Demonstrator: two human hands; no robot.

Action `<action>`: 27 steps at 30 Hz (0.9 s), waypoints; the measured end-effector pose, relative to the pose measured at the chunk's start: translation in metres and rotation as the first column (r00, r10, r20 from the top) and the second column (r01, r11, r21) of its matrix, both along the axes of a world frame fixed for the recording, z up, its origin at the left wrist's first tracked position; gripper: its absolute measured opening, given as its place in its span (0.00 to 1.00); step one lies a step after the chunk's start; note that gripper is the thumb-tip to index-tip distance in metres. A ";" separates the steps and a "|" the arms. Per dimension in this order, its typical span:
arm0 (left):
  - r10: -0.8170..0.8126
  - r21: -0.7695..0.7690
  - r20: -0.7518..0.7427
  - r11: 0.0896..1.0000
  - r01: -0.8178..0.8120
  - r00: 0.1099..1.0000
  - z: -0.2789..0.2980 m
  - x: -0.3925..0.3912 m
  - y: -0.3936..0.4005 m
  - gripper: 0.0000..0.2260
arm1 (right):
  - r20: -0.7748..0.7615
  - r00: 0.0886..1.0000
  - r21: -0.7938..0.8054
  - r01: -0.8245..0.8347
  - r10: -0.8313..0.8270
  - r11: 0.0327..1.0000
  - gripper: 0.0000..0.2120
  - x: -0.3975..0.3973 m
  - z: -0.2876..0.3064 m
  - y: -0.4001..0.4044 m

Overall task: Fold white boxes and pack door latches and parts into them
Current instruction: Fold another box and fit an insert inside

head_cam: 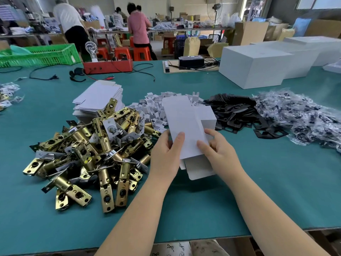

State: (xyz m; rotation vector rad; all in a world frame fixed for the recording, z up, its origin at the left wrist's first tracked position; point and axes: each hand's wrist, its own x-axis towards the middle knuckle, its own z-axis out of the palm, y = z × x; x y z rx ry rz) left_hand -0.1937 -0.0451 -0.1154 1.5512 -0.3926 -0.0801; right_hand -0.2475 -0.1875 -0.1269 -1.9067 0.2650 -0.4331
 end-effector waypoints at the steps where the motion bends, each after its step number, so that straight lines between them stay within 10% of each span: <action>1: 0.009 -0.004 0.004 1.000 -0.009 1.000 0.000 0.000 0.000 0.10 | 0.002 1.000 0.050 -0.013 0.013 0.999 0.17 0.000 -0.001 -0.002; 10: 0.081 0.065 0.012 0.995 -0.082 0.997 -0.003 0.004 0.001 0.15 | 0.062 0.991 0.226 -0.133 0.122 0.965 0.13 -0.003 0.007 -0.002; 17: -0.233 -0.193 -0.066 0.957 0.216 0.970 0.005 0.002 0.006 0.18 | 0.119 0.986 0.460 0.051 -0.119 0.886 0.13 0.004 0.009 -0.007; 27: -0.395 0.007 0.105 0.918 0.396 0.913 0.003 0.004 0.012 0.28 | 0.150 0.987 0.458 -0.015 -0.061 0.889 0.16 -0.001 0.013 -0.012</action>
